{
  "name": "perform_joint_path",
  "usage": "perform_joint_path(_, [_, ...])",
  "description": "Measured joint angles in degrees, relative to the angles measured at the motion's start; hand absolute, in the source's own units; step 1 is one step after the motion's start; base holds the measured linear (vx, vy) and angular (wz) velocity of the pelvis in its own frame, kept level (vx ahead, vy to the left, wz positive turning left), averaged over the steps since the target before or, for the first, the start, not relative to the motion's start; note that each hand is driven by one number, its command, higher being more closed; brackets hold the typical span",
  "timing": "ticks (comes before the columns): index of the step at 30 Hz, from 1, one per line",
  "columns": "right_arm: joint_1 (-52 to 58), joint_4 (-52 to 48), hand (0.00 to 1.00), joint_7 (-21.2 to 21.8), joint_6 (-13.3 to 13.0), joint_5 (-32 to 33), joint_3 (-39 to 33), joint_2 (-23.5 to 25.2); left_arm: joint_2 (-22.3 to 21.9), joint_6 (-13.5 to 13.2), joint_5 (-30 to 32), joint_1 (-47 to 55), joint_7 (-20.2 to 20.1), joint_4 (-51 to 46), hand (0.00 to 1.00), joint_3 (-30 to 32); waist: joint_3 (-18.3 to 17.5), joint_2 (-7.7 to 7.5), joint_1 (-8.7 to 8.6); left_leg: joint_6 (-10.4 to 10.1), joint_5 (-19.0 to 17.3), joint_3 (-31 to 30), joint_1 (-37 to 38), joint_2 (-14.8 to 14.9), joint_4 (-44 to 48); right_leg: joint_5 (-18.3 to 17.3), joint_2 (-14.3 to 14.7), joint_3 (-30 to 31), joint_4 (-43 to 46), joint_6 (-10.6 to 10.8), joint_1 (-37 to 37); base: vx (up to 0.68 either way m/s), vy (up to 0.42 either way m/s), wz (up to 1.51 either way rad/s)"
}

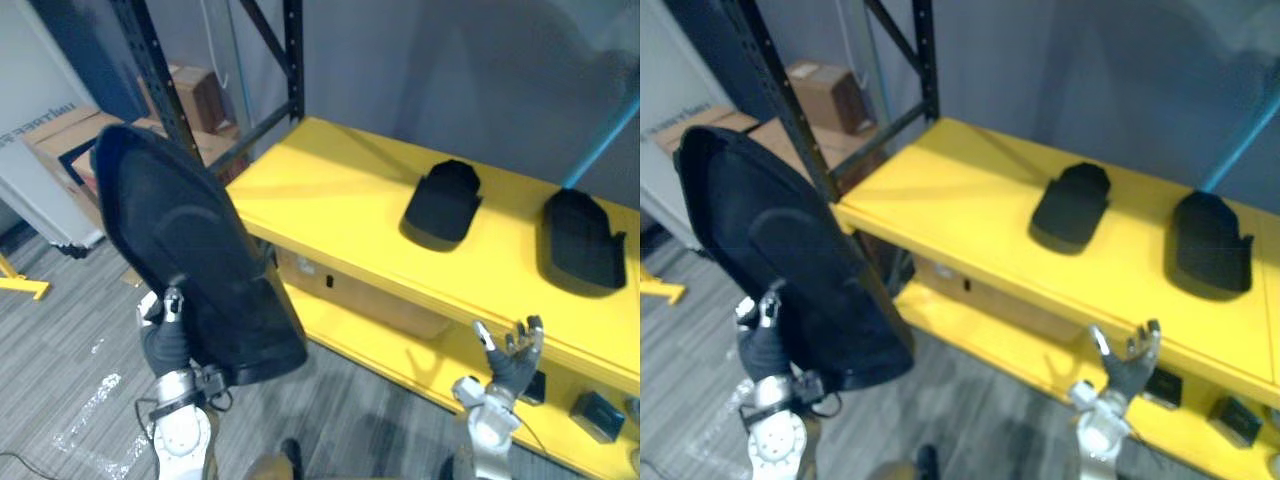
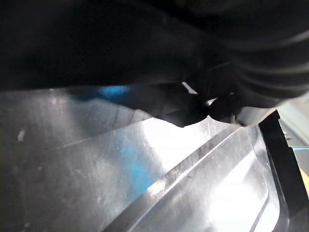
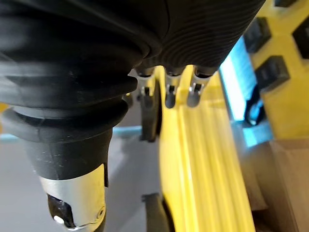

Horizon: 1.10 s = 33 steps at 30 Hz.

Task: Walk over and take plastic housings, then place them on the shelf

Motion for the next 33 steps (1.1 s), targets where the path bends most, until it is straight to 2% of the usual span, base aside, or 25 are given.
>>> perform_joint_path(3, [1.4,0.07,0.0,-3.82,0.0,-1.89,-0.27,-0.1,0.11,0.3,1.88,0.16,2.26,-0.66,1.0,0.47,-0.22,0.13,-0.05,0.05,1.76,-0.37,2.76,-0.41,-3.3,-0.02,-0.28,-0.02,1.93,-0.02,0.05,0.09,0.006,0.12])
perform_joint_path(7, [2.36,0.04,0.0,-5.53,-0.08,-2.0,-0.87,-0.1,0.01,0.8,1.83,0.97,3.0,-0.67,1.0,3.62,-0.51,0.51,-0.46,-0.29,3.61,-1.68,5.4,-1.2,-7.46,-0.02,-0.31,-0.19,1.45,-0.03,1.76,0.04,0.006,0.19])
perform_joint_path(10, [3.35,-0.04,0.0,-5.57,-0.05,-4.33,-0.67,-0.09,-0.81,0.79,1.99,2.75,3.04,-0.68,1.0,6.45,-1.58,1.22,-0.39,-0.72,3.75,-1.41,6.25,-1.44,-9.99,-0.04,-0.41,-0.16,1.29,-0.06,1.83,-0.01,0.012,0.0])
perform_joint_path(14, [3.56,0.18,0.0,-7.81,0.61,-3.9,-0.37,-0.23,-0.96,0.61,3.56,2.7,4.36,-0.68,1.0,9.22,-2.2,1.34,-0.19,0.13,3.1,0.84,6.84,-1.42,-10.47,-0.02,-0.9,0.11,1.28,-0.03,1.91,0.0,0.03,-0.12])
perform_joint_path(19, [3.5,3.62,0.0,-17.18,1.24,1.06,-8.4,0.08,-0.78,0.57,4.16,2.22,5.36,-0.67,1.0,11.3,-2.93,0.83,-0.33,0.52,2.54,1.66,8.03,-1.83,-10.53,0.03,-1.5,0.2,1.53,0.06,2.56,0.02,0.016,-0.09])
perform_joint_path(21, [4.31,4.25,0.0,-20.14,1.48,2.27,-11.92,0.23,-0.79,0.59,4.11,2.29,5.1,-0.66,1.0,11.27,-3.19,1.15,-0.35,0.63,2.03,1.77,8.89,-2.06,-10.56,0.03,-1.85,0.22,2.39,0.05,3.0,0.05,0.027,0.0])
perform_joint_path(23, [5.35,6.06,0.0,-22.42,3.16,2.7,-14.07,0.33,-0.34,0.57,3.89,2.09,4.03,-0.66,1.0,11.02,-3.25,1.82,-0.53,0.91,1.34,1.48,10.45,-2.03,-10.54,-0.1,-2.59,0.35,6.87,-0.1,2.5,0.04,0.063,0.08])
perform_joint_path(25, [6.0,7.39,0.0,-22.97,4.42,3.19,-14.15,0.3,0.28,0.57,3.58,2.03,3.4,-0.63,1.0,10.87,-3.55,1.91,-0.49,1.13,0.84,1.49,11.2,-2.03,-10.45,-0.52,-3.67,0.54,12.67,-0.76,0.31,0.0,0.073,0.04])
perform_joint_path(27, [5.86,10.02,0.0,-23.12,6.69,3.72,-14.26,0.28,2.67,0.54,3.43,1.47,3.03,-0.64,1.0,10.95,-3.55,1.61,-0.33,1.38,-0.62,1.49,11.6,-2.13,-8.77,-0.29,-5.87,1.76,22.78,-1.12,-3.87,0.0,0.079,-0.04])
perform_joint_path(28, [5.74,12.36,0.0,-22.95,8.03,4.2,-14.56,0.3,4.2,0.55,3.05,1.16,3.0,-0.65,1.0,10.91,-3.35,1.59,-0.16,1.37,-0.9,1.16,11.96,-1.92,-7.94,0.07,-6.57,2.74,28.16,-2.73,-6.75,-0.01,0.04,-0.04])
perform_joint_path(29, [5.3,13.79,0.0,-22.78,8.64,5.09,-14.82,0.32,4.88,0.6,2.26,0.81,3.0,-0.62,1.0,10.75,-3.16,1.39,-0.26,1.55,-1.09,0.9,12.45,-1.66,-7.31,-1.57,-6.32,3.59,29.72,-3.46,-7.68,-0.04,0.019,0.12])
perform_joint_path(31, [5.27,18.63,0.0,-20.43,10.37,6.32,-17.26,0.54,5.64,1.23,0.99,-2.01,3.36,-0.34,1.0,10.24,-3.02,1.67,-0.74,0.68,-2.51,-1.02,12.2,1.26,-4.95,-5.42,-2.04,5.71,25.43,-2.01,-8.48,-0.13,-0.002,0.35])
perform_joint_path(33, [5.24,20.6,0.0,-16.71,11.68,7.94,-18.71,0.68,5.82,1.87,0.33,-3.92,4.27,-0.33,1.0,10.0,-3.06,1.64,-1.34,0.26,-3.8,-1.95,11.25,2.7,-3.74,-5.39,-0.04,6.89,20.55,-2.03,-9.51,-0.19,-0.027,0.24])
